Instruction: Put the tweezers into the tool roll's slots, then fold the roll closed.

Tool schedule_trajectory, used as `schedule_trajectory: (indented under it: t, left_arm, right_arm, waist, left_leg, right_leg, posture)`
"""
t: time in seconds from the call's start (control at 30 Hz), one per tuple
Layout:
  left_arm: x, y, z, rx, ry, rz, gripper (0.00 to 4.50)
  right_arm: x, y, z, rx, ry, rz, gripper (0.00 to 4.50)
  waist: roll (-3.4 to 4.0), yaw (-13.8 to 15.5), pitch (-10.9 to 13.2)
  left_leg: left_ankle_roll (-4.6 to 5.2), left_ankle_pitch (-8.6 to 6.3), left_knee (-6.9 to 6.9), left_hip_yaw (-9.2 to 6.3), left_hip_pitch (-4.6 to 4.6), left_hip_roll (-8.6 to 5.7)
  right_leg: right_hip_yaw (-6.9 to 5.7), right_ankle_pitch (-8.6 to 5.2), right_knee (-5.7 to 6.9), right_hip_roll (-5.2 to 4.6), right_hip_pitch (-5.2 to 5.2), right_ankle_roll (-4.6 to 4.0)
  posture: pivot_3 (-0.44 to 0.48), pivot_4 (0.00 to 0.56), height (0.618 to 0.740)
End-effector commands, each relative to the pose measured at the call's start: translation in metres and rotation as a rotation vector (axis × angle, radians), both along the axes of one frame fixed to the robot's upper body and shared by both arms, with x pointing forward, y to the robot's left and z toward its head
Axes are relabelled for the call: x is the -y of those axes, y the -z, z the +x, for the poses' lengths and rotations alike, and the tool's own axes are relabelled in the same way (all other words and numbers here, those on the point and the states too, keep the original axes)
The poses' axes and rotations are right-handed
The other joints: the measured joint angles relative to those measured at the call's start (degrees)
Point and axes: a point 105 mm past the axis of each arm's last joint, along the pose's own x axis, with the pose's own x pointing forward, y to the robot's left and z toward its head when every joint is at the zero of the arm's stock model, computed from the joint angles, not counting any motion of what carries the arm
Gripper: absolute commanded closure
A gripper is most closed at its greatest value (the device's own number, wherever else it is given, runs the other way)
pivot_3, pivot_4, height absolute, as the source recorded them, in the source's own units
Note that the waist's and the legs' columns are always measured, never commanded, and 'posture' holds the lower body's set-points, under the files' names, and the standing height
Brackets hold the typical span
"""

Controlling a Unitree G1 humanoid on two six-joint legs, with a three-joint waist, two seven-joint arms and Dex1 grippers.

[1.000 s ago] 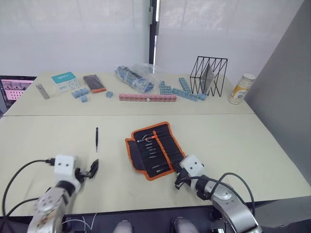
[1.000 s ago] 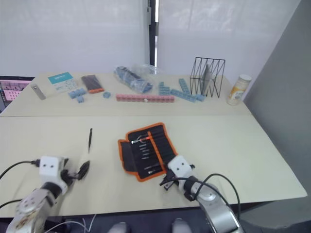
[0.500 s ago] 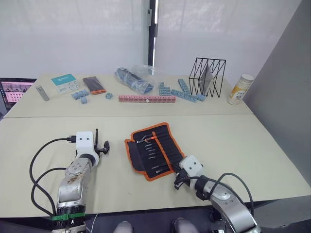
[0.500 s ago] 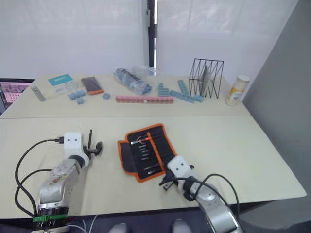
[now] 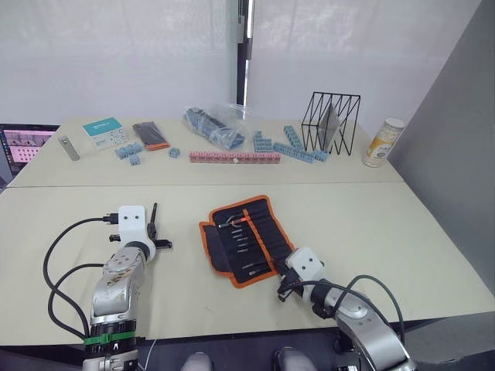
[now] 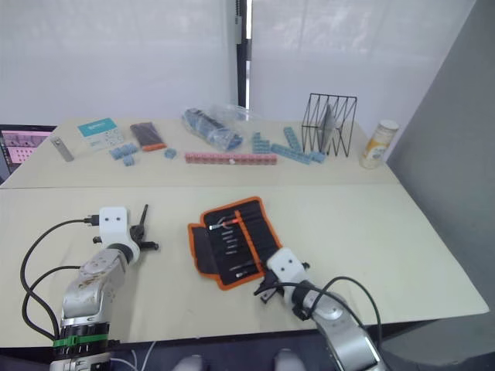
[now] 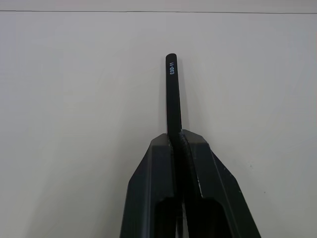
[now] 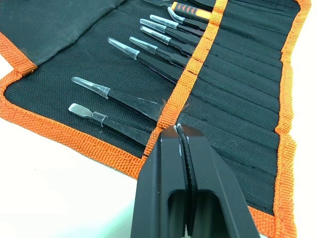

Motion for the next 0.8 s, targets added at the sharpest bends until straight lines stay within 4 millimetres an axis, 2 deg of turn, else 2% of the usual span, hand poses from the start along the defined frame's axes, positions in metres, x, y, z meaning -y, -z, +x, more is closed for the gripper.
schedule_trajectory:
  t: [0.03,0.17,0.3,0.4,0.57,0.7,0.8]
  left_arm:
    - [0.008,0.001,0.004,0.001,0.048,-0.012,4.46]
    - [0.006,-0.039,0.012,0.152,0.151,0.066,4.46]
    - [0.024,-0.074,0.013,0.264,0.345,0.075,4.46]
    - [0.051,-0.094,0.004,0.316,0.575,0.087,4.46]
    - [0.104,-0.082,-0.022,0.137,0.992,0.084,4.46]
    - [0.125,-0.065,-0.043,-0.048,1.190,0.129,4.46]
    - [0.131,-0.052,-0.056,-0.145,1.298,0.211,4.46]
  right_arm:
    - [0.008,0.064,-0.026,-0.276,0.002,-0.104,4.50]
    - [0.008,0.064,-0.026,-0.277,0.002,-0.104,4.50]
    - [0.010,0.065,-0.027,-0.280,0.002,-0.109,4.50]
    - [0.011,0.065,-0.027,-0.282,0.001,-0.112,4.50]
    - [0.012,0.064,-0.028,-0.287,-0.003,-0.114,4.50]
    - [0.012,0.064,-0.028,-0.288,0.000,-0.115,4.50]
    - [0.011,0.063,-0.029,-0.288,0.003,-0.114,4.50]
  waist:
    - [0.00,0.01,0.00]
    - [-0.12,-0.04,0.05]
    - [-0.38,-0.28,0.09]
    - [-0.38,-0.66,0.09]
    - [-0.36,-1.00,0.09]
    - [-0.41,-1.13,0.14]
    - [-0.38,-1.15,0.18]
  left_leg:
    - [0.00,0.00,0.00,0.00,0.00,0.00]
    - [0.00,0.00,-0.02,-0.01,-0.15,0.01]
    - [0.00,0.00,-0.04,-0.01,-0.25,0.01]
    - [-0.01,0.00,-0.17,0.04,-0.27,0.01]
    - [-0.03,-0.02,-0.30,0.03,-0.25,0.02]
    - [-0.06,-0.06,-0.27,0.04,-0.30,0.01]
    - [-0.07,-0.06,-0.27,0.03,-0.39,0.01]
  right_leg:
    - [0.00,0.00,0.00,0.00,-0.03,0.00]
    - [-0.04,0.00,-0.01,0.00,-0.29,0.00]
    - [-0.04,0.00,-0.02,-0.01,-0.47,0.00]
    - [-0.01,0.01,0.02,-0.01,-0.57,0.00]
    - [0.00,0.03,0.09,0.01,-0.63,0.00]
    - [0.05,0.02,0.06,0.01,-0.68,0.00]
    - [0.06,0.02,0.05,0.01,-0.76,0.00]
  posture:
    - [0.000,0.150,0.737]
    - [0.000,0.150,0.737]
    - [0.000,0.150,0.737]
    - [0.000,0.150,0.737]
    - [0.000,0.150,0.737]
    - [0.000,0.150,0.737]
    - [0.000,0.150,0.737]
